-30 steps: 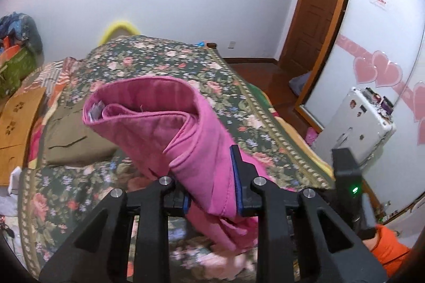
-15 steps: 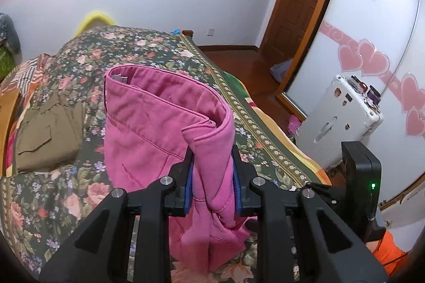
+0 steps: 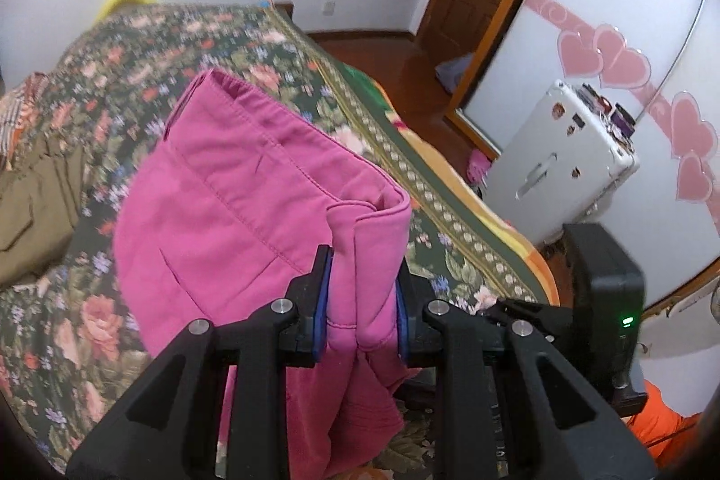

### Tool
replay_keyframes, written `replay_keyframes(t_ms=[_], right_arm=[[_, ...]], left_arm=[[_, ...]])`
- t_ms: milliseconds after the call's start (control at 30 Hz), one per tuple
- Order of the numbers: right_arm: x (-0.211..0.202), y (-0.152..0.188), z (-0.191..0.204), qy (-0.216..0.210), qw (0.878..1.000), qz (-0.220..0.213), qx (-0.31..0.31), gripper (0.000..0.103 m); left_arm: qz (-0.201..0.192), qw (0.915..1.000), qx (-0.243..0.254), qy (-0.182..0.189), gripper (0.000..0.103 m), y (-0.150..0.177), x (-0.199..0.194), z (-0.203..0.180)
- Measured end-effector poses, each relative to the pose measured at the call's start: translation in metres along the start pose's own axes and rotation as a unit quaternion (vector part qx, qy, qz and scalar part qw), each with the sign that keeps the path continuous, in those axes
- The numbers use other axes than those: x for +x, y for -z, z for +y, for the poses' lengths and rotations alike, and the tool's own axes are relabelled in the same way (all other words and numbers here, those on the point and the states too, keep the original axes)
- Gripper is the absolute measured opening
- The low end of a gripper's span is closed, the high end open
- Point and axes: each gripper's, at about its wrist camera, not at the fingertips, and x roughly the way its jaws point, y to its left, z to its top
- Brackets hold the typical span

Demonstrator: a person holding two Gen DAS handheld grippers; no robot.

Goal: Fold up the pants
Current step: 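Lift the pink pants' end with the left gripper and fold it toward the right gripper, then lay the folded end onto the pink pants and open the left gripper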

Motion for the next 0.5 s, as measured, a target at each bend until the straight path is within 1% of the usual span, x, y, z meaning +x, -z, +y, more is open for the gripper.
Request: replay_keyframes(t_ms=[67, 167, 200, 233, 300, 333, 500], right_arm=[[-0.001, 0.0, 0.0, -0.001, 1.0, 0.001, 0.001, 0.068], [-0.004, 0.001, -0.001, -0.002, 1.0, 0.002, 0.004, 0.068], [-0.005, 0.001, -0.002, -0.003, 1.0, 0.002, 0.006, 0.068], [-0.006, 0.001, -0.003, -0.004, 1.0, 0.003, 0.008, 0.068], [-0.009, 0.001, -0.005, -0.004, 1.0, 0.001, 0.014, 0.068], [-0.011, 0.001, -0.006, -0.002, 1.0, 0.0, 0.015, 0.068], [-0.023, 0.003, -0.011, 0.012, 1.0, -0.009, 0.02, 0.068]], left_arm=[[0.022, 0.9997, -0.007, 0.011, 0.023, 0.003, 0.011, 0.002], [0.04, 0.9985, -0.028, 0.025, 0.024, 0.007, 0.021, 0.006], [0.046, 0.998, -0.033, 0.029, 0.03, 0.008, 0.024, 0.008], [0.05, 0.9976, -0.037, 0.031, 0.041, 0.009, 0.025, 0.009], [0.058, 0.9966, -0.048, 0.034, 0.061, 0.011, 0.029, 0.012], [0.063, 0.9956, -0.055, 0.042, 0.062, 0.013, 0.032, 0.014], [0.068, 0.9952, -0.055, 0.044, 0.062, 0.013, 0.028, 0.014]])
